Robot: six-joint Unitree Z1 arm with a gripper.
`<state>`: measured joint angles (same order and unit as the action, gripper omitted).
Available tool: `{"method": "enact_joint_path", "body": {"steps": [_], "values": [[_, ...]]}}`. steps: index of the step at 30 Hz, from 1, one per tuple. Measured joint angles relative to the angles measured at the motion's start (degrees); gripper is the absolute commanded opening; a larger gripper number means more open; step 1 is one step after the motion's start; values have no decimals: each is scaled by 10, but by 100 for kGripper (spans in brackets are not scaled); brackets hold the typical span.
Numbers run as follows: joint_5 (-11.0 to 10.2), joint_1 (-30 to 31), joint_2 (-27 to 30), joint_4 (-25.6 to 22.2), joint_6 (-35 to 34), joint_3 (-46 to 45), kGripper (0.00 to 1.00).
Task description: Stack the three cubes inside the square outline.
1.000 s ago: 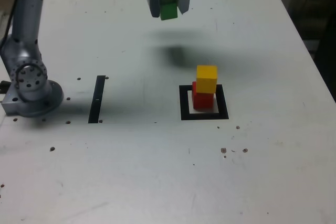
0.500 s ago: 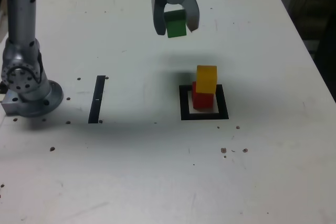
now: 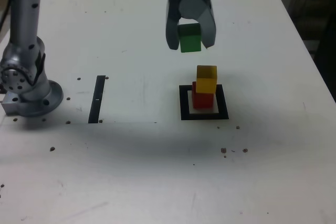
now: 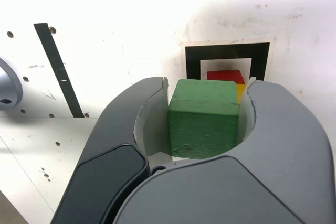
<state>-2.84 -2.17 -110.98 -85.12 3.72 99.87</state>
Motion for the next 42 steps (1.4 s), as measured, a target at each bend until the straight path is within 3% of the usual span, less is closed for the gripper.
{"method": "enact_joint_path", "body": {"steps": [15,37,38,40,42], "values": [[13,46,-42,-19,-27,52,32],[24,49,-75,-14,-30,58,33],[24,49,-76,-13,-30,58,36],[24,49,-77,-11,-30,58,52],[24,49,-78,-8,-30,58,75]]}}
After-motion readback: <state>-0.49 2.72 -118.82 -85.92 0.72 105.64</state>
